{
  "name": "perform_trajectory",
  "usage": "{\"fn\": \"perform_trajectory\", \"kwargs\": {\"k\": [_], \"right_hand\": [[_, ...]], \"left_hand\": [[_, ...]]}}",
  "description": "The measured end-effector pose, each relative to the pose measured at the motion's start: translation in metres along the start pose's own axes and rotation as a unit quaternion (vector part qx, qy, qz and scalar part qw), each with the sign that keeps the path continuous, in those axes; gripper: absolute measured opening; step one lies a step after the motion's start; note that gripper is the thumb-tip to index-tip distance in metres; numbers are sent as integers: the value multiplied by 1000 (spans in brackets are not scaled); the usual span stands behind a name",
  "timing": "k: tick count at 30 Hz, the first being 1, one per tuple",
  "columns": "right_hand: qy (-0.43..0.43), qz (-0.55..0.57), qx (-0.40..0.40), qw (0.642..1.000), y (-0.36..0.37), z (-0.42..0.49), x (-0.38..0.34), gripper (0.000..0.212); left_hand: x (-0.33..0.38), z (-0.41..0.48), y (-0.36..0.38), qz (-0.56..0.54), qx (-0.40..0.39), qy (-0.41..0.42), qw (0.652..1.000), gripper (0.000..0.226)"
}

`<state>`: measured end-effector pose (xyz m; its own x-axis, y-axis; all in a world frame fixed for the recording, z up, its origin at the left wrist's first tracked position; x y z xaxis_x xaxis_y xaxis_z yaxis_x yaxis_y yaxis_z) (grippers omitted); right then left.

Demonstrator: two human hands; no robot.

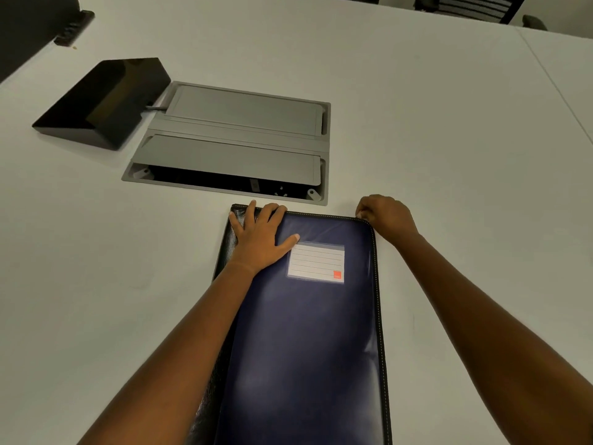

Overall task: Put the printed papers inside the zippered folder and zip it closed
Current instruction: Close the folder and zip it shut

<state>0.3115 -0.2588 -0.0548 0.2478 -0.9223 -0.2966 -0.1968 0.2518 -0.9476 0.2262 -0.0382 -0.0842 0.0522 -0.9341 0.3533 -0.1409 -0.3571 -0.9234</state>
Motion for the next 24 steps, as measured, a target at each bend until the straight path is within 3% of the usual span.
{"fn": "perform_trajectory", "kwargs": {"k": [8,24], "right_hand": [[-99,-47,-1,994,5,17,-22,13],[-138,-5,34,990,14,15,-57,16]], "left_hand": [[-1,2,4,-12,7,4,1000,67],[2,2,3,-27,12,8,1000,65]]}}
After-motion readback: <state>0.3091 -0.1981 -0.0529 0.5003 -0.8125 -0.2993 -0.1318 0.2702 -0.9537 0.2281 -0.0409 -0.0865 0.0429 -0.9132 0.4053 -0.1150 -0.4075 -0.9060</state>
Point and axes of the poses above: each hand's wrist, its own z-axis towards the middle knuckle, its own y-axis out of the palm, x = y × z, the point moved 4 cm from there along z, towards the middle knuckle, and after that the axes turned 1 degree about y, right-handed, at the moved point
